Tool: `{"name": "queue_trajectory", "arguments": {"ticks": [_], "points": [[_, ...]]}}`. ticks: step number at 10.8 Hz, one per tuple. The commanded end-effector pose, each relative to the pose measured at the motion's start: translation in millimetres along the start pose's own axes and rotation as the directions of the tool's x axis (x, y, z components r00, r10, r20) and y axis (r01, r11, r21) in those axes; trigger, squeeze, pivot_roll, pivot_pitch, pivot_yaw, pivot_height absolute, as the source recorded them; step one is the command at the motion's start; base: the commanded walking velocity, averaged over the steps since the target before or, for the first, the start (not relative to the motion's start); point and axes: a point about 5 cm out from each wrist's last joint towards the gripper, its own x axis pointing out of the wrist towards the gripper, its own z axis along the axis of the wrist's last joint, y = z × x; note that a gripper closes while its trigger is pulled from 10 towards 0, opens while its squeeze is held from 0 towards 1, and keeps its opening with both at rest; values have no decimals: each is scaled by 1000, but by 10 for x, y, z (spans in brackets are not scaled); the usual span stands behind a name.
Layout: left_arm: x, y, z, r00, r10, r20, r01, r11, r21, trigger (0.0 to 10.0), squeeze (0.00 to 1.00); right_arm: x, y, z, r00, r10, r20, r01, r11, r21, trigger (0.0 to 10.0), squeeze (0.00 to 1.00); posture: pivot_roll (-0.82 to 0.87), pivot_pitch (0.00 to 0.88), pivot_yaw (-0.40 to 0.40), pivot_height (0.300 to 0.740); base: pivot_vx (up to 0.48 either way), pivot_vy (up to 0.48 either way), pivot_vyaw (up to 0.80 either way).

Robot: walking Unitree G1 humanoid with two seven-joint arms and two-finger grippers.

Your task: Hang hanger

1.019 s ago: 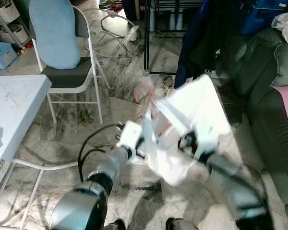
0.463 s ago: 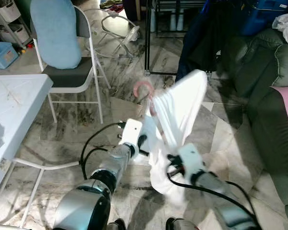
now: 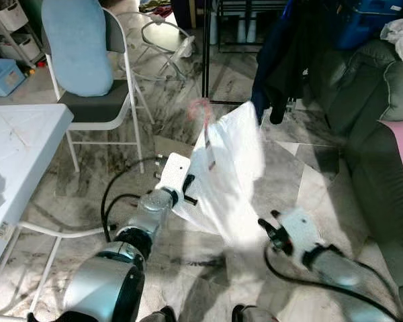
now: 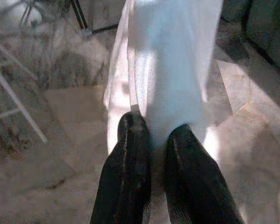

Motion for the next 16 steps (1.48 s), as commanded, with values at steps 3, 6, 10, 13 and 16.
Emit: {"name": "queue_trajectory", "arguments": {"ticks": [3,6,10,13,16], "points": [[-15,62,251,982,-153,114,124,966,228,0,0,-233,-349,86,1000,-19,11,20,992,-128,10000,1000,-369,161,84,740,0,0,0],[-132,90,237,924,-375,69,286,801,527,0,0,-427,-707,210,996,-80,24,83,974,-212,10000,1000,-370,162,87,740,0,0,0],[-269,106,235,828,-561,16,415,631,656,0,0,-560,-836,316,997,-69,18,71,940,-332,10000,1000,-379,173,90,740,0,0,0],[-346,6,282,729,-684,35,472,538,698,0,0,-599,-884,346,999,-38,5,37,932,-361,10000,1000,-375,173,88,740,0,0,0],[-372,-98,370,661,-745,92,475,510,717,0,0,-627,-841,296,994,107,-36,-113,960,-258,2667,0,-377,173,84,740,0,0,0]]}}
